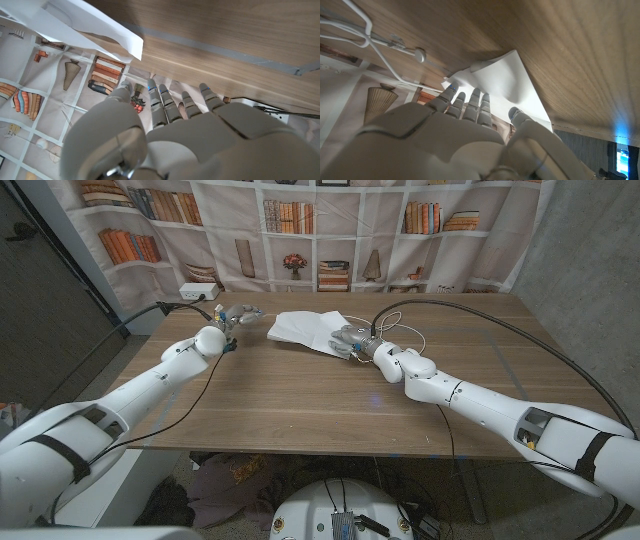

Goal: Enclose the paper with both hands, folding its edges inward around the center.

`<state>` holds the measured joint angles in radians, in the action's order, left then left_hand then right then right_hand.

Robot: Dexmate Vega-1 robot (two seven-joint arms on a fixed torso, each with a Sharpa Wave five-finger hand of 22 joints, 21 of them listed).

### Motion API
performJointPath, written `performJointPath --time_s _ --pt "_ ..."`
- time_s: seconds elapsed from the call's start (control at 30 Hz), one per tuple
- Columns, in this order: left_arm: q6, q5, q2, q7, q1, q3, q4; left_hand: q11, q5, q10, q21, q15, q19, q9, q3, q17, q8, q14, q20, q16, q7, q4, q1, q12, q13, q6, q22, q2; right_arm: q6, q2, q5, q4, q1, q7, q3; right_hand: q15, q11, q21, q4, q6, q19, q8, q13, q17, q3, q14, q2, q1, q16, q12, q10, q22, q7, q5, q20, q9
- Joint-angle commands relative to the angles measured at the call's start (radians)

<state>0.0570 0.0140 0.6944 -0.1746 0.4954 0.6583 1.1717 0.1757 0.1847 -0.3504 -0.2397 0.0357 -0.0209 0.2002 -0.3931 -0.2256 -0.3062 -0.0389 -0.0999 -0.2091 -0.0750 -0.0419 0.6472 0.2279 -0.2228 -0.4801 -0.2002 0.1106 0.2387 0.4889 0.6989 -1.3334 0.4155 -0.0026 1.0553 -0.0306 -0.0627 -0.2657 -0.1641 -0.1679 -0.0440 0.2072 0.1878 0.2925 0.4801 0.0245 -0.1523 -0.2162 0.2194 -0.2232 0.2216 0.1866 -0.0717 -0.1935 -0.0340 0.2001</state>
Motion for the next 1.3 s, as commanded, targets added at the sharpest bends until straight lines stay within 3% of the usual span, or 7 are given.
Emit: performJointPath --time_s 0.03,0.23,0.43,0.67,0.83,1.07,1.3 --pt "0.014 -0.031 0.08 -0.048 0.148 -0.087 0.208 -0.013 -0.003 -0.007 0.003 0.043 0.007 0.001 0.009 -0.003 -0.008 -0.003 -0.007 -0.008 0.022 -0.002 -0.013 -0.005 -0.002 -0.022 -0.003 -0.01 0.017 -0.002 0.007 -0.007 0.006 0.011 0.004 -0.069 0.006 0.007 0.002 -0.01 -0.004 0.004 0.003 -0.001 0.008 -0.001 -0.046 0.007 0.002 -0.007 0.006 0.002 0.002 -0.006 -0.071 0.0" --pt "0.018 -0.045 0.096 -0.083 0.213 -0.126 0.275 -0.013 -0.012 -0.012 -0.003 0.044 -0.003 0.0 0.042 -0.003 0.026 -0.041 -0.015 -0.021 -0.012 -0.026 -0.072 -0.005 -0.001 0.036 -0.004 -0.041 0.018 -0.004 0.008 -0.006 0.006 0.013 0.007 -0.069 0.006 0.007 0.001 -0.009 -0.004 0.003 0.003 -0.001 0.008 -0.001 -0.046 0.007 0.002 -0.007 0.007 0.002 0.004 -0.006 -0.071 0.0" --pt "0.001 -0.082 0.082 -0.079 0.244 -0.15 0.278 -0.023 -0.008 0.117 -0.07 0.034 -0.183 0.009 0.048 0.004 0.11 -0.11 -0.102 -0.019 -0.069 -0.02 -0.099 -0.033 -0.005 0.251 -0.004 -0.056 0.019 -0.008 0.011 -0.005 0.005 0.016 0.011 -0.07 0.006 0.008 0.001 -0.008 -0.004 0.003 0.003 -0.001 0.008 -0.001 -0.046 0.008 0.002 -0.007 0.006 0.002 0.004 -0.006 -0.071 0.0" --pt "-0.013 -0.104 0.064 -0.084 0.262 -0.161 0.269 -0.02 -0.009 0.196 -0.097 0.031 -0.269 0.014 0.047 0.004 0.122 -0.171 -0.11 -0.03 -0.103 -0.008 -0.1 -0.035 -0.009 0.355 -0.002 -0.066 0.022 -0.01 0.01 0.001 0.003 0.02 0.012 -0.069 0.004 0.009 0.001 -0.006 -0.004 0.002 0.003 -0.001 0.009 0.0 -0.046 0.008 0.002 -0.006 0.003 0.002 0.004 -0.006 -0.072 0.001" --pt "-0.008 -0.118 0.049 -0.089 0.272 -0.164 0.267 -0.02 -0.008 0.223 -0.093 0.051 -0.271 0.016 0.041 0.002 0.111 -0.314 -0.11 -0.072 -0.106 0.0 -0.098 -0.026 -0.011 0.385 -0.001 -0.065 0.021 -0.013 0.006 0.009 0.0 0.02 0.012 -0.068 0.006 0.009 0.001 -0.005 -0.004 0.001 0.003 -0.002 0.009 0.001 -0.045 0.009 0.001 -0.005 0.001 0.002 0.004 -0.006 -0.071 0.001" --pt "-0.013 -0.148 0.01 -0.097 0.287 -0.16 0.253 -0.011 -0.004 0.176 -0.086 0.134 -0.276 0.016 0.012 0.001 0.096 -0.642 -0.078 -0.164 -0.105 0.018 -0.085 -0.001 -0.005 0.397 0.001 -0.054 0.014 -0.016 0.001 0.015 -0.003 0.016 0.013 -0.069 0.006 0.01 0.001 -0.005 -0.004 0.0 0.003 -0.002 0.009 0.001 -0.045 0.01 0.001 -0.005 0.0 0.002 0.005 -0.005 -0.071 0.001" --pt "-0.02 -0.162 -0.014 -0.104 0.287 -0.156 0.24 -0.025 -0.002 0.11 -0.075 0.099 -0.258 0.016 -0.003 0.008 0.099 -0.507 -0.073 -0.083 -0.093 0.027 -0.082 0.019 0.0 0.419 -0.001 -0.05 0.012 -0.016 0.001 0.016 -0.006 0.016 0.015 -0.068 0.006 0.011 0.001 -0.004 -0.005 0.0 0.003 -0.003 0.009 0.001 -0.044 0.01 0.001 -0.005 0.001 0.002 0.005 -0.005 -0.07 0.001"
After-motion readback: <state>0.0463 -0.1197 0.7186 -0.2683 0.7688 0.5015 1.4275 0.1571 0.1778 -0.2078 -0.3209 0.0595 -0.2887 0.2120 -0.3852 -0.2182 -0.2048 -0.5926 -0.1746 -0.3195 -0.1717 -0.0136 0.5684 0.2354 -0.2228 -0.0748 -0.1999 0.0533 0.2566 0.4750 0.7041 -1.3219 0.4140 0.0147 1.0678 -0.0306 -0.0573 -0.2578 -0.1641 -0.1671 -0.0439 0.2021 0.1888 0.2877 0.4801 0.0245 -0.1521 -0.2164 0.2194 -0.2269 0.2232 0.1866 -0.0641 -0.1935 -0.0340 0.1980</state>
